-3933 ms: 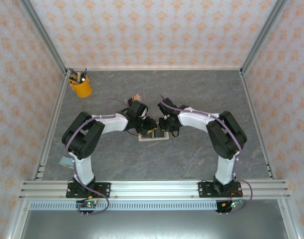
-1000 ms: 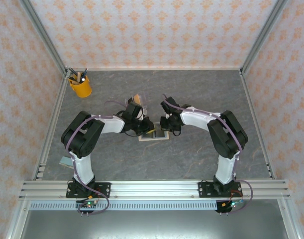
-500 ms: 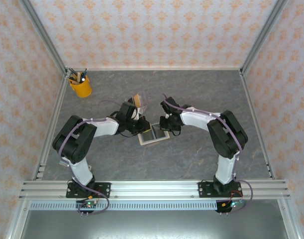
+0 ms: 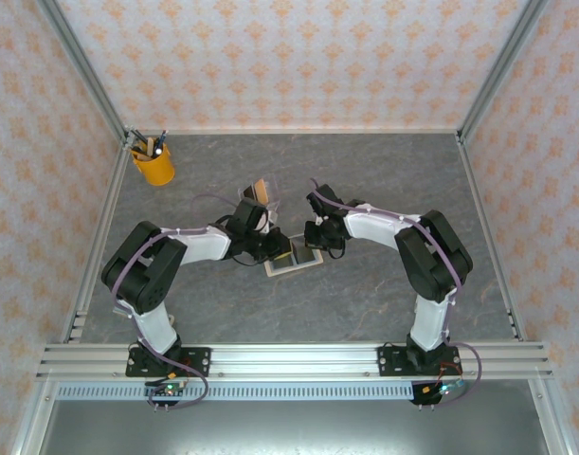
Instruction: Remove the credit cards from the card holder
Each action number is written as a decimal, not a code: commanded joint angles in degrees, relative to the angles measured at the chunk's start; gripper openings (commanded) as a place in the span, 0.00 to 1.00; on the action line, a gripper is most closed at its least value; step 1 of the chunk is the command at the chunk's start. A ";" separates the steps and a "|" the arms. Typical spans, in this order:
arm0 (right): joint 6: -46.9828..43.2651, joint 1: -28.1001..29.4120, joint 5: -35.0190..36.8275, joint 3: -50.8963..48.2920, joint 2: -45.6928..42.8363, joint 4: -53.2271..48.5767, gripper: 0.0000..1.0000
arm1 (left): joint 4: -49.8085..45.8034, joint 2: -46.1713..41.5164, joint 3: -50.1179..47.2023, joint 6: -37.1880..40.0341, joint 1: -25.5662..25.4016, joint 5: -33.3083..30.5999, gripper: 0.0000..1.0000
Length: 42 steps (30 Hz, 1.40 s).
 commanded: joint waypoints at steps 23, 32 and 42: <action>1.47 0.37 -1.35 -3.16 3.75 -0.09 0.13 | -7.83 5.36 6.42 -3.04 -1.56 -6.74 0.23; 2.54 0.37 -1.85 -3.77 3.49 0.58 0.13 | -23.23 1.96 10.86 0.46 -2.91 -16.38 0.25; 3.29 0.37 -3.72 -4.61 3.54 1.96 0.13 | -19.52 5.02 11.82 -1.44 -3.49 -13.73 0.19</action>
